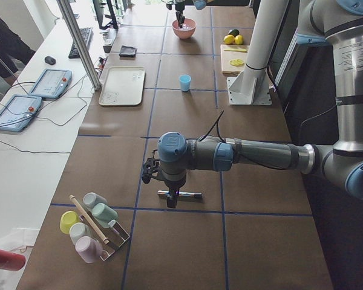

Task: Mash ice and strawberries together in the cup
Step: 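Lower the right gripper into the bowl and grasp another ice cube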

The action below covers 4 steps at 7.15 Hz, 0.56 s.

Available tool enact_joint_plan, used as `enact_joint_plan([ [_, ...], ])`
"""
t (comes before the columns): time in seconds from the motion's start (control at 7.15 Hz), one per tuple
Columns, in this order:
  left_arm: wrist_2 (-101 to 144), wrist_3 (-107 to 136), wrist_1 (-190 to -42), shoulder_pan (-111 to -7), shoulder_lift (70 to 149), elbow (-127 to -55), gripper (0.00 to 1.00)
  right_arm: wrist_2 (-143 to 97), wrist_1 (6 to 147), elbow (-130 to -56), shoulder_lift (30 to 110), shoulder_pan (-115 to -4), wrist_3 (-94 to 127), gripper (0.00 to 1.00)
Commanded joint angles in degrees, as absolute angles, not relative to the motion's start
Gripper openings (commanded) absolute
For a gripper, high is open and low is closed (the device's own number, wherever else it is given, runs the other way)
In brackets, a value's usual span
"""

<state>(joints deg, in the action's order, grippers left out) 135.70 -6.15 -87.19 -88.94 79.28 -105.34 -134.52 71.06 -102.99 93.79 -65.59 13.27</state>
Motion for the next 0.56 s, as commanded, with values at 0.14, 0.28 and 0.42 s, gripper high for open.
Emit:
enact_joint_plan([
  [0.14,135.8,-6.2,-87.2,-88.9,79.3,-105.4,1.0,-134.7,70.9,-113.5,92.2,-62.5,31.4,0.0],
  [0.28,135.7,-6.2,-87.2,-88.9,79.3,-105.4,1.0,-134.5,70.8,-114.3,88.4,-59.4,40.6,0.0],
  [0.42,135.7,-6.2,-87.2,-88.9,79.3,-105.4,1.0,-133.9,70.8,-114.8,84.2,-56.5,49.0,0.0],
])
